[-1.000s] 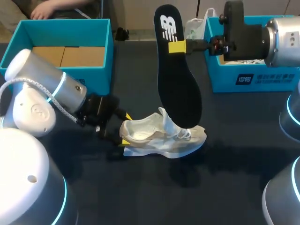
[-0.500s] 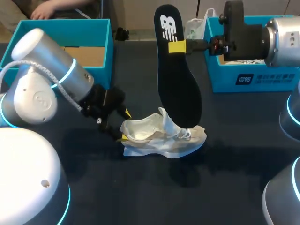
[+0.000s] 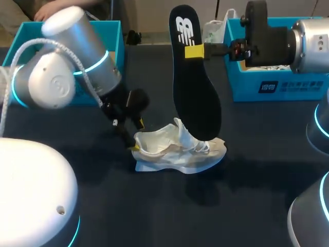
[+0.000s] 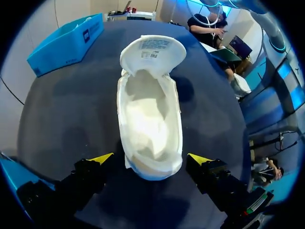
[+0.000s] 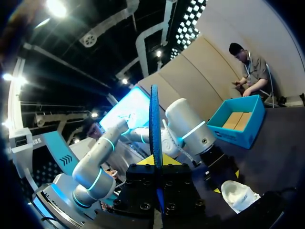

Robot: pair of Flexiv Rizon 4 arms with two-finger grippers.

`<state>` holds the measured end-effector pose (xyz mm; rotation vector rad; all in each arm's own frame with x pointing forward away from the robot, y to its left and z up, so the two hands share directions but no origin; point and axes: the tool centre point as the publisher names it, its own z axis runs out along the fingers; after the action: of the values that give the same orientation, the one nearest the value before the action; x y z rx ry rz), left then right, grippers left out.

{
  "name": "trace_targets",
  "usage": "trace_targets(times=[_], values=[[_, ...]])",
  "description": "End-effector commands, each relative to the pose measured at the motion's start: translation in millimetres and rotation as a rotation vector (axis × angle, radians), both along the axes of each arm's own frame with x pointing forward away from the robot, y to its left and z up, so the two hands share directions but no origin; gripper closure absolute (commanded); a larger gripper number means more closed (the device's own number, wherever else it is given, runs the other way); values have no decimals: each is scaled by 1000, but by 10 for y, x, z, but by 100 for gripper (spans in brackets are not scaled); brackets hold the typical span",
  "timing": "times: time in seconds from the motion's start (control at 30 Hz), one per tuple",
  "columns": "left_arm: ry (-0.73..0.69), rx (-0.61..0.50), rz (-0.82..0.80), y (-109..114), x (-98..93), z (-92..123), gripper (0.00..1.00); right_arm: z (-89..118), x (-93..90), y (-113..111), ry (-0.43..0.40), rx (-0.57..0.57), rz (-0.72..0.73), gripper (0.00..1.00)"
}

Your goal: Take the shoe out of the shoebox, open the shoe tongue, remove and reinsert the insole, then place the shoe into the shoebox

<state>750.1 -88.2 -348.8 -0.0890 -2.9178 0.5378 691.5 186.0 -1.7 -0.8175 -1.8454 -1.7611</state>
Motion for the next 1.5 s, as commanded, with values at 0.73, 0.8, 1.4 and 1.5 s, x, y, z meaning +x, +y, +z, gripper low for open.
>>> trace_targets(times=[0.73, 0.8, 1.4, 1.5], values=[[-53, 194, -17, -13, -160, 196, 0, -2, 0, 14, 1, -3, -1, 100], [-53, 193, -15, -13, -170, 186, 0, -2, 0, 14, 1, -3, -1, 100], [-56, 198, -12, -44, -169, 167, 0, -2, 0, 14, 1, -3, -1, 100], [-62, 201, -2, -57, -136, 158, 0, -2, 0, 14, 1, -3, -1, 100]])
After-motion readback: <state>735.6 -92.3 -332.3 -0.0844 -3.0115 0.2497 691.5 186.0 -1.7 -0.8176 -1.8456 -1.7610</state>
